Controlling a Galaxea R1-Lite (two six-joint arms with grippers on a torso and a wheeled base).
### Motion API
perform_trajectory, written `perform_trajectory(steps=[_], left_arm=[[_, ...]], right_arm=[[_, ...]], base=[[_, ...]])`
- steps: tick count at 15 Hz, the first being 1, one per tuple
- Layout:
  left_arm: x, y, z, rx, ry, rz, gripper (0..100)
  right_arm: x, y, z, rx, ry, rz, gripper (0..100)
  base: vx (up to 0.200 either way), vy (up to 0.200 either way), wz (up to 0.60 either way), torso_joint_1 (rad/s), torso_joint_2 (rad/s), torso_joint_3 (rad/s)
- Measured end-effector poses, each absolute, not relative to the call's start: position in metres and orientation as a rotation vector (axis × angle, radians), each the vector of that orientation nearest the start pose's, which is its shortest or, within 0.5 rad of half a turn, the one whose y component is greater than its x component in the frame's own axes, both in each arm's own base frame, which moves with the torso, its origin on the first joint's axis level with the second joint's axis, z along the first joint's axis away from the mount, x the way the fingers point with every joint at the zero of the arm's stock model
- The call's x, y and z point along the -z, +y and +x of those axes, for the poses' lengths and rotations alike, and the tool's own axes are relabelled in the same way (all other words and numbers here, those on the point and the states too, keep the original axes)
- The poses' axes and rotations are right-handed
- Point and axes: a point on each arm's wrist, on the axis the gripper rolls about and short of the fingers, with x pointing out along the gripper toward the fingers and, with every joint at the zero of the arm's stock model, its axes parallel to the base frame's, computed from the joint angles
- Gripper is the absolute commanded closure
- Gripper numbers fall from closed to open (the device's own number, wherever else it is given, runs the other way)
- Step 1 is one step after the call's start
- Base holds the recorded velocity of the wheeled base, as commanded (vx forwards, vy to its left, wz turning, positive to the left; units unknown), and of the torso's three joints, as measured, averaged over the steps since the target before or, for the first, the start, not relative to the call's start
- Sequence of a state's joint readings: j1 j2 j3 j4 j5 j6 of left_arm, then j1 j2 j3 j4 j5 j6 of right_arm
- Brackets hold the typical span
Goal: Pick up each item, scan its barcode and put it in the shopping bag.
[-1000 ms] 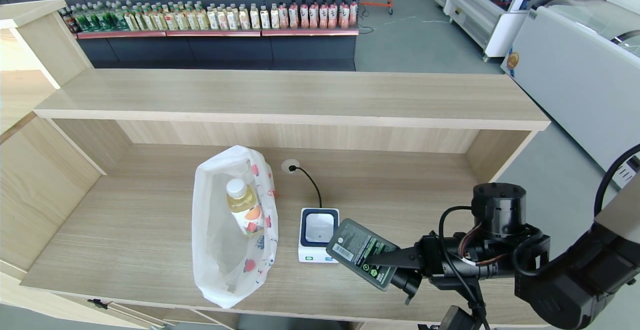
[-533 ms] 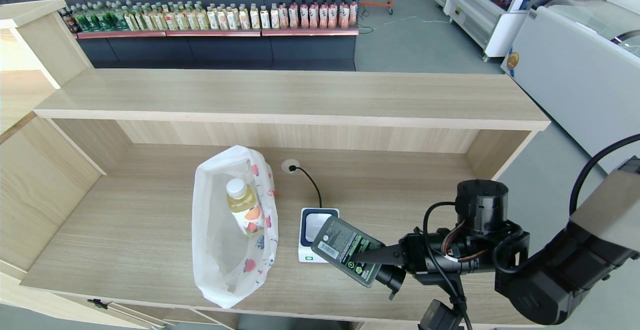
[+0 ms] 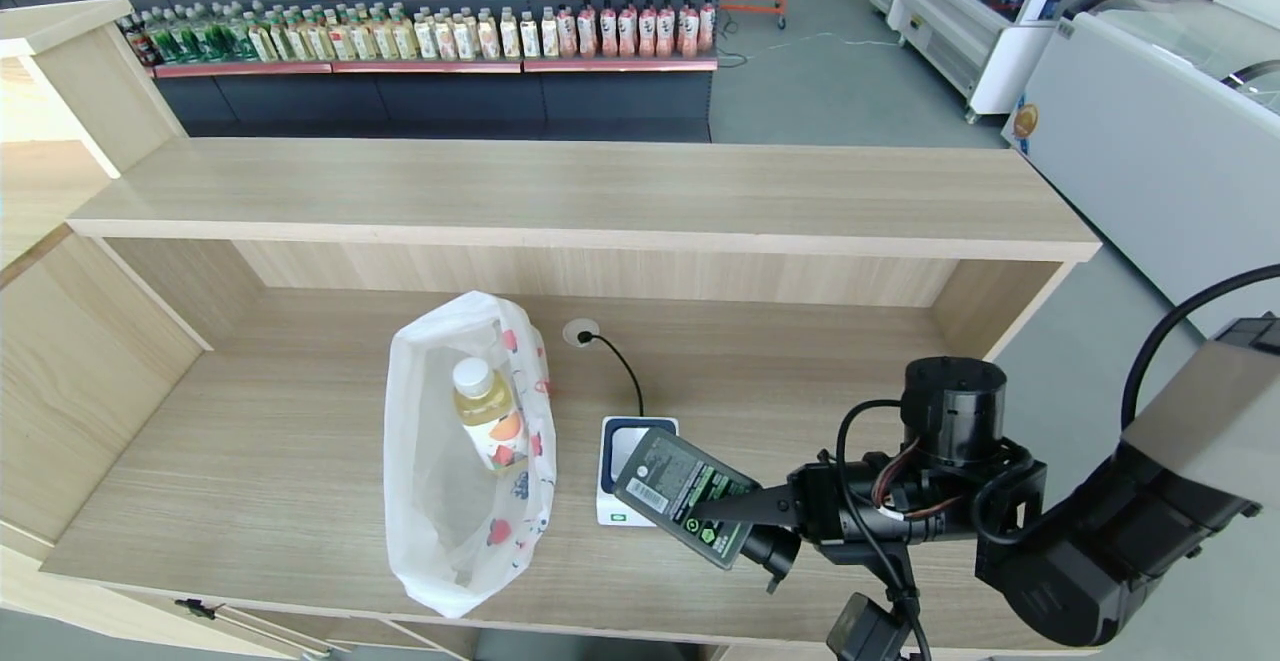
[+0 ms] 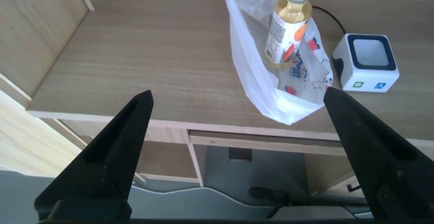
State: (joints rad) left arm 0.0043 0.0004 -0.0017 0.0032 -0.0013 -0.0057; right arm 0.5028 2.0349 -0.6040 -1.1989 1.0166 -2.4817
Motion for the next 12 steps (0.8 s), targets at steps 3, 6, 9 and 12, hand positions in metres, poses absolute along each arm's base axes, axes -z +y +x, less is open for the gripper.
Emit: perform_trajectory(steps=[3,6,9,12], left_arm=[[-0.076,0.0,-0.023,-0.003,0.001,-0.006,0],[-0.076,0.0,-0.023,-0.003,0.002,-0.006,0],[-0.076,0.0,-0.023,-0.003,0.001,-0.006,0],[-0.076,0.0,-0.023,-0.003,0.002,-0.006,0]], right_arm=[[-0.085,0.172,0.274,-0.885,-1.653,-1.82,100],[-0.084,0.172,0.274,-0.886,-1.653,-1.819,100],[-0.085,0.172,0.274,-0.892,-1.646,-1.813,100],[-0.097,0.171,0.272,-0.929,-1.572,-1.748,100]], base=[[0.0,0.0,0.0,0.0,0.0,0.0],[0.0,0.0,0.0,0.0,0.0,0.0],[0.0,0.0,0.0,0.0,0.0,0.0],[0.0,0.0,0.0,0.0,0.0,0.0]])
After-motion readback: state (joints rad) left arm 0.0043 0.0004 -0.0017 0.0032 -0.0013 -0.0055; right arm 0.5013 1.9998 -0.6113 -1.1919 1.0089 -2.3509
